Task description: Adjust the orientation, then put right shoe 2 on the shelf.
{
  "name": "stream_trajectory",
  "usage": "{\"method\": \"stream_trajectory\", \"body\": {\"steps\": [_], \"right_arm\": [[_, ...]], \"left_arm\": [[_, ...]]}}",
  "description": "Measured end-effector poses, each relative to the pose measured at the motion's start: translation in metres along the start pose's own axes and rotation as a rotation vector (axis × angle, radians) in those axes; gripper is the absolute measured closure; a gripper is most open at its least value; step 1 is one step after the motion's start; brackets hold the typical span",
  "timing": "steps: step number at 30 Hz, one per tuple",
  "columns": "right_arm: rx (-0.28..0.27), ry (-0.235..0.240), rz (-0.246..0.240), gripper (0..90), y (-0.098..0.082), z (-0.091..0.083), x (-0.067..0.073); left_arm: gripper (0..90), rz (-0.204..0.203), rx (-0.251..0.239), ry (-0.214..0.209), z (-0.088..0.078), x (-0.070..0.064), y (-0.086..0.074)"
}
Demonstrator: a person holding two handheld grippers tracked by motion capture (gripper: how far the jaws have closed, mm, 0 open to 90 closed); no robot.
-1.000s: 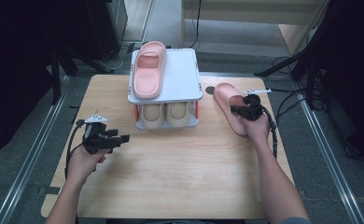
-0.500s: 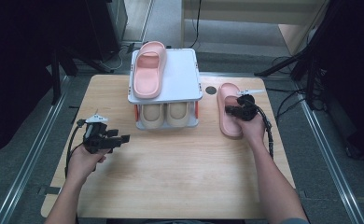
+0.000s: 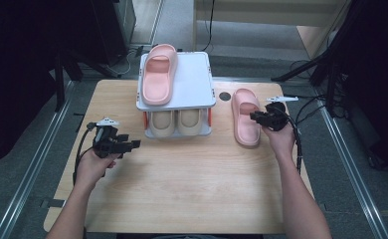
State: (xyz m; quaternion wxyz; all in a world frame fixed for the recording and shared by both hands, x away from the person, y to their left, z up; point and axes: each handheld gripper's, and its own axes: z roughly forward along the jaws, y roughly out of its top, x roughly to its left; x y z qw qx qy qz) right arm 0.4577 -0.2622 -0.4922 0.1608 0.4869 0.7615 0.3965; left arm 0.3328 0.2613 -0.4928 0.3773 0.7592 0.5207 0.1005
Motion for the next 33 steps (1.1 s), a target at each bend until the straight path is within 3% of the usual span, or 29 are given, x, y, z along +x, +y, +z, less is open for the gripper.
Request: {"method": "stream_trajectory", "body": {"steps": [5,12,19,29,33], "right_arm": [[-0.019,-0.040,0.002,66.4,-0.006,-0.009,-0.004],[-0.019,-0.027,0.052,59.5,-0.015,-0.012,-0.013],[0.000,-0.046,0.069,53.9,-0.018,-0.004,-0.017],[-0.003,-0.067,0.089,53.3,-0.016,0.004,-0.021],[0.004,-0.071,0.097,52.7,-0.013,0.012,-0.022]], "left_arm": [[37.3,0.008,0.005,-0.010,0.007,0.001,0.005],[37.4,0.022,0.008,-0.021,0.013,-0.001,0.009],[37.1,0.023,0.013,-0.018,0.012,-0.001,0.009],[35.9,0.044,0.019,-0.015,0.004,-0.006,0.003],[35.5,0.034,0.013,-0.008,-0.001,-0.005,-0.002]]}}
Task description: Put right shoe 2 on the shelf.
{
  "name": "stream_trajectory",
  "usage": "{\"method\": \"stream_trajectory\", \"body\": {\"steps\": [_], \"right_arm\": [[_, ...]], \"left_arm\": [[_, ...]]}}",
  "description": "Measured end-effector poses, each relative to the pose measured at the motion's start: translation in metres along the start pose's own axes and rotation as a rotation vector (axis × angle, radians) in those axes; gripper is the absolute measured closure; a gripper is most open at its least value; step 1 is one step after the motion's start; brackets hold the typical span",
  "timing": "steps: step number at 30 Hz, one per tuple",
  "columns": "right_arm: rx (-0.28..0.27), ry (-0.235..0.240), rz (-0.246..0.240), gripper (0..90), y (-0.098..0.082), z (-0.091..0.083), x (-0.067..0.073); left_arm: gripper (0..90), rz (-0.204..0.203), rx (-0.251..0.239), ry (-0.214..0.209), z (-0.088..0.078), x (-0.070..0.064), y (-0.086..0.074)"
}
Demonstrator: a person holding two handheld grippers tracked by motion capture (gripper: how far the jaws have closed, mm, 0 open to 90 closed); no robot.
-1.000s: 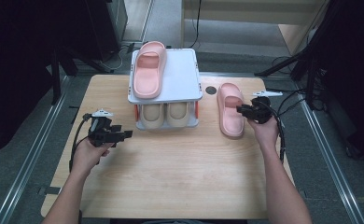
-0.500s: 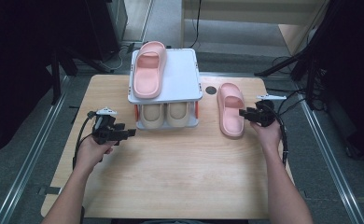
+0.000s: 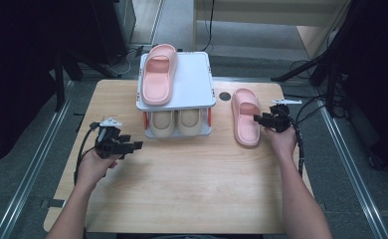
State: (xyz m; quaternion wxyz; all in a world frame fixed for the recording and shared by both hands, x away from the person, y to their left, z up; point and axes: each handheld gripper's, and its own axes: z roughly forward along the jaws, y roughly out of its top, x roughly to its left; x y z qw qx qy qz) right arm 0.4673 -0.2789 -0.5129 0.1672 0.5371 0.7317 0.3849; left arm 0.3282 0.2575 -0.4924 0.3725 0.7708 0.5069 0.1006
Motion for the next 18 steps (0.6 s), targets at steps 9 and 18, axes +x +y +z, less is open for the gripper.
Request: {"method": "stream_trajectory", "body": {"steps": [9,18], "right_arm": [[0.008,-0.033,0.012,53.3,0.006,0.014,0.000],[-0.006,-0.066,0.015,56.5,0.009,0.024,0.000]], "left_arm": [[35.5,-0.037,-0.006,0.027,-0.013,0.008,-0.013],[35.5,-0.050,0.001,0.048,-0.017,0.010,-0.019]]}}
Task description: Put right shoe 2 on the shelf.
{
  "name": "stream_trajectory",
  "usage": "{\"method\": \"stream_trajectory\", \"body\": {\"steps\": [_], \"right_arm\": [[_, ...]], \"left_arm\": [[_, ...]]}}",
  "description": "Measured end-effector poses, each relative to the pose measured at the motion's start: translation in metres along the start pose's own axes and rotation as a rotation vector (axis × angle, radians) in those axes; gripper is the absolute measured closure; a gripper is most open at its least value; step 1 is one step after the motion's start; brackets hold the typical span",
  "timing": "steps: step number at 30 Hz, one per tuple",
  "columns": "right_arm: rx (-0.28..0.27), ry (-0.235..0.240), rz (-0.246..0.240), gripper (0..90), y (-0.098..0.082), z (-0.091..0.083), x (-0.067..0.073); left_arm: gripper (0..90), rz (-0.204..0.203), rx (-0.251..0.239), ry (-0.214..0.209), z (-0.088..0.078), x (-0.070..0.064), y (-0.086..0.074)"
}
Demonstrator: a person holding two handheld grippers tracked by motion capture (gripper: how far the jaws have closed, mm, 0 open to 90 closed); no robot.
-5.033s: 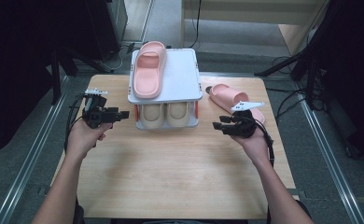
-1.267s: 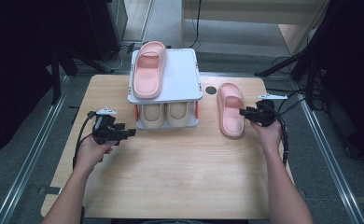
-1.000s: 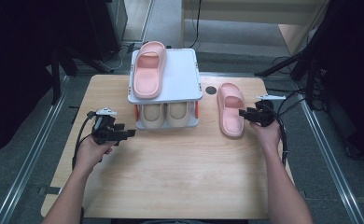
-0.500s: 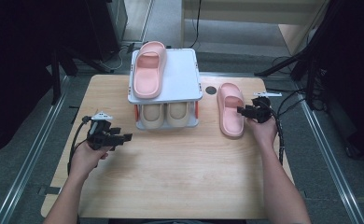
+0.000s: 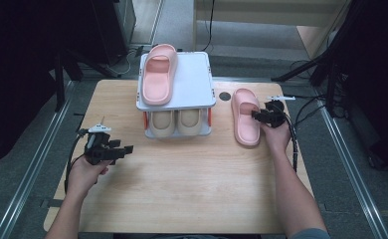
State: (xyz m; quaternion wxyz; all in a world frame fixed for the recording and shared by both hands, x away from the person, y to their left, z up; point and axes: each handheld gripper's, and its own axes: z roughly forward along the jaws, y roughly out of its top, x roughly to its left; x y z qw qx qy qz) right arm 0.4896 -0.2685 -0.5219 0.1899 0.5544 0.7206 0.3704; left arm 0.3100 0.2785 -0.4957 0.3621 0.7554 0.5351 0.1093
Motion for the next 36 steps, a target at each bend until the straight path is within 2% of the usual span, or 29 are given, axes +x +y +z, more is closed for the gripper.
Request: {"method": "stream_trajectory", "body": {"steps": [4,10,13,15,17,22,27,32,34,36], "right_arm": [[-0.008,-0.012,0.019,65.5,0.000,0.000,-0.002],[0.003,-0.014,0.033,75.3,0.001,-0.003,-0.003],[0.002,-0.039,0.016,79.9,0.002,-0.004,-0.001],[0.001,-0.033,0.021,82.0,0.002,-0.005,0.000],[0.001,-0.026,0.030,82.6,0.003,-0.004,0.002],[0.010,-0.034,-0.004,83.3,0.006,-0.005,0.008],[0.027,-0.042,0.015,83.4,0.007,-0.007,0.008],[0.031,-0.046,0.050,83.4,0.011,-0.014,0.003],[0.057,-0.027,0.073,83.2,0.015,-0.016,0.001],[0.055,-0.007,0.078,83.3,0.020,-0.019,0.002]], "left_arm": [[35.5,-0.005,-0.005,0.000,0.001,0.000,0.000],[35.5,0.013,0.008,0.004,0.003,-0.002,0.001],[35.5,0.011,0.005,0.005,0.003,-0.001,0.001],[35.5,0.008,0.004,0.006,0.003,-0.001,0.001],[35.5,0.009,0.005,0.008,0.003,0.000,0.001],[35.5,0.009,0.008,0.004,0.003,0.000,0.001],[35.5,0.010,0.008,-0.001,0.004,0.001,0.002],[35.5,0.005,0.001,-0.004,0.003,0.002,0.003],[35.5,0.008,-0.002,-0.006,0.003,0.002,0.004],[35.5,0.010,-0.002,-0.007,0.004,0.001,0.005]]}}
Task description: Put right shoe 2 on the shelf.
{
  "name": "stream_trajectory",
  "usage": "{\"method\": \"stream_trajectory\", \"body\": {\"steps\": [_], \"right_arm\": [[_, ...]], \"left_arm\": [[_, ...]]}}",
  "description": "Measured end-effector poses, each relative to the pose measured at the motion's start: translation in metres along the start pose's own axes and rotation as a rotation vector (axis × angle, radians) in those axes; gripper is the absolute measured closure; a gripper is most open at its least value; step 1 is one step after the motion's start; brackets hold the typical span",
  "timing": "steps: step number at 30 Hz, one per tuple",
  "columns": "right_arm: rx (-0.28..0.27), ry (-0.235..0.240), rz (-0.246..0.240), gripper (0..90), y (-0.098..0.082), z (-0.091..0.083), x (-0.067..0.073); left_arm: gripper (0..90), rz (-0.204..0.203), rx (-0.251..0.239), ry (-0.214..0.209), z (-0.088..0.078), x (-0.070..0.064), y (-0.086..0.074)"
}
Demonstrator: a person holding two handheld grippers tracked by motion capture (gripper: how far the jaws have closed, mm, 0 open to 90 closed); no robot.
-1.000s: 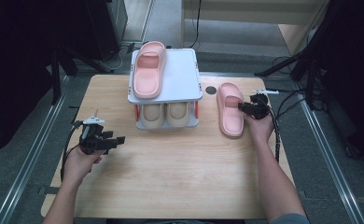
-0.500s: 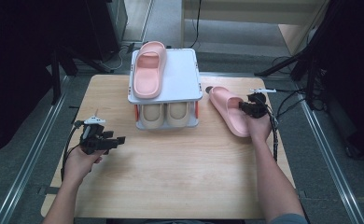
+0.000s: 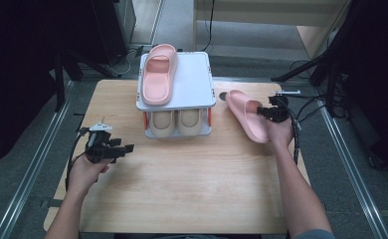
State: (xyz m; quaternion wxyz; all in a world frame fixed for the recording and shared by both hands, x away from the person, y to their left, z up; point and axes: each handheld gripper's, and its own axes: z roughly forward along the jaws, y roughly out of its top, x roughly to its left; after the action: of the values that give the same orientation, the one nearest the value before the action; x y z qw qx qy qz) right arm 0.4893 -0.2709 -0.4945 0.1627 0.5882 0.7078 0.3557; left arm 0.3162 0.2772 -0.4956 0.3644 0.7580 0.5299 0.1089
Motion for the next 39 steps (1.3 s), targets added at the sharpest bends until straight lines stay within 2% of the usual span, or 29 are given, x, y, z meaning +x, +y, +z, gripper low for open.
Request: {"method": "stream_trajectory", "body": {"steps": [4,8,9,11,13,17,19,22,27,36,39], "right_arm": [[-0.009,0.002,-0.031,83.3,0.007,-0.006,0.008],[-0.012,0.006,-0.036,83.3,0.010,-0.010,0.014],[0.010,0.010,-0.033,83.2,0.013,-0.010,0.016],[0.020,-0.009,-0.061,83.2,0.018,-0.013,0.019],[0.000,-0.019,-0.086,83.2,0.023,-0.017,0.024],[0.023,0.014,-0.045,83.2,0.033,-0.021,0.027],[0.004,0.006,-0.057,83.2,0.037,-0.024,0.030],[0.027,0.007,-0.050,83.1,0.045,-0.028,0.035],[0.032,-0.006,-0.067,83.1,0.059,-0.036,0.044],[0.013,-0.023,-0.080,82.9,0.088,-0.053,0.061],[0.008,0.002,-0.059,82.8,0.097,-0.059,0.066]], "left_arm": [[35.5,0.006,0.006,-0.008,0.003,-0.001,0.002],[35.5,0.014,0.007,-0.013,0.005,-0.002,0.004],[35.5,0.014,0.008,-0.014,0.005,-0.002,0.004],[35.5,0.015,0.007,-0.015,0.006,-0.002,0.005],[35.5,0.013,0.004,-0.019,0.006,-0.002,0.006],[35.5,0.020,0.008,-0.021,0.008,-0.003,0.007],[35.5,0.016,0.009,-0.027,0.010,-0.003,0.009],[35.5,0.016,0.018,-0.037,0.012,-0.003,0.010],[35.6,0.027,0.020,-0.045,0.015,-0.005,0.013],[35.6,0.025,0.019,-0.068,0.018,-0.005,0.020],[35.7,0.041,0.016,-0.071,0.018,-0.007,0.023]]}}
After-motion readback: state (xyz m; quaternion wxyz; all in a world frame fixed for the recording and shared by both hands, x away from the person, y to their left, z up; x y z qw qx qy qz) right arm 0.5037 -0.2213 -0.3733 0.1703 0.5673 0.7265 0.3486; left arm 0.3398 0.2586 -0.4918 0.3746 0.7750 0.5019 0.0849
